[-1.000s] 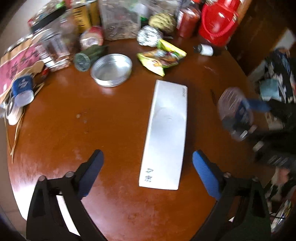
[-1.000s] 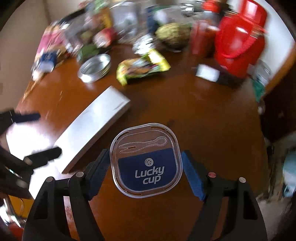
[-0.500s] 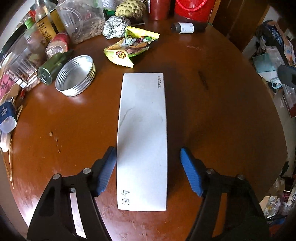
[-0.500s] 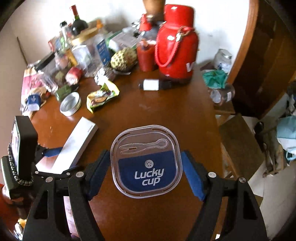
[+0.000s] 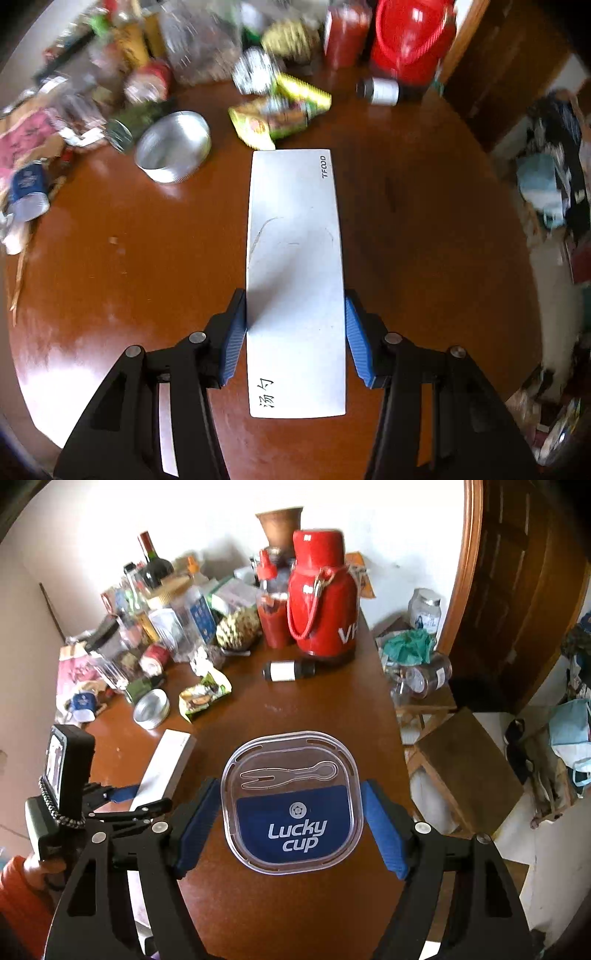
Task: Collect trash
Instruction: 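Lift both held items and carry them over the white bucket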
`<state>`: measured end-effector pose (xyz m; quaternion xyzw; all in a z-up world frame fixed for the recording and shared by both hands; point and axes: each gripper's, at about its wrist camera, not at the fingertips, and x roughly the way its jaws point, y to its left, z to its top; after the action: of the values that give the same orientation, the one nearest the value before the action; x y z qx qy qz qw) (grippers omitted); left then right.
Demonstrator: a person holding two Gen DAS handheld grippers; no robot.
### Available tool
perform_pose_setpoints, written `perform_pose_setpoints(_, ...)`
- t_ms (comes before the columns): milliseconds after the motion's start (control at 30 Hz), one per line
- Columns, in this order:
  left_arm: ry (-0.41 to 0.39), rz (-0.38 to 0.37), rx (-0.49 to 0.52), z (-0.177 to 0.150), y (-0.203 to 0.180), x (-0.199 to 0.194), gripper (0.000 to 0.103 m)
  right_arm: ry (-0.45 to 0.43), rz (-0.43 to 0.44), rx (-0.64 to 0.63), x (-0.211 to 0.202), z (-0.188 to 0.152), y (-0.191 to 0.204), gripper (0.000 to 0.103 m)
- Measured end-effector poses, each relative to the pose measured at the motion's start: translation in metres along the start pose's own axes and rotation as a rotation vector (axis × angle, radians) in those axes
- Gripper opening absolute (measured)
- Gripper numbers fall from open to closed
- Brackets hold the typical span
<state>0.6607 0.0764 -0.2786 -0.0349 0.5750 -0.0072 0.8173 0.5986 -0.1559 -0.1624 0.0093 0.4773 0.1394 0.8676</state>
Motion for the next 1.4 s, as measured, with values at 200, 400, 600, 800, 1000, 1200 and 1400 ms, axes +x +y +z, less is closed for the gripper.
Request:
perform_pose_setpoints(200, -0.182, 0.036, -0.074, -0.002, -0.02, -0.072, 0.05, -0.082, 0.046, -0.038, -0.038, 0.001, -0.009, 0.074)
perform_pose_setpoints(400, -0.367, 0.038, -0.141, -0.015, -0.037, -0.149, 0.05, -0.174, 0.077, -0.083, -0.079, 0.002, -0.012, 0.074)
perform_pose_setpoints(600, -0.503, 0.036, -0.148, -0.043, -0.043, -0.217, 0.05, -0.282, 0.119, -0.079, -0.128, -0.001, -0.002, 0.074)
perform_pose_setpoints(800, -0.609, 0.011, -0.127, -0.08, -0.038, -0.269, 0.05, -0.381, 0.118, -0.08, -0.174, -0.024, 0.023, 0.074)
perform_pose_setpoints(1000, -0.664, -0.024, -0.073, -0.133, -0.022, -0.308, 0.05, -0.438, 0.079, -0.046, -0.211, -0.063, 0.056, 0.074)
perform_pose_setpoints(1200, -0.671, -0.041, -0.013, -0.201, -0.005, -0.331, 0.05, -0.456, 0.052, 0.002, -0.233, -0.115, 0.089, 0.074)
perform_pose_setpoints(1400, -0.605, -0.073, 0.018, -0.256, 0.007, -0.327, 0.05, -0.422, 0.006, 0.028, -0.243, -0.163, 0.114, 0.074)
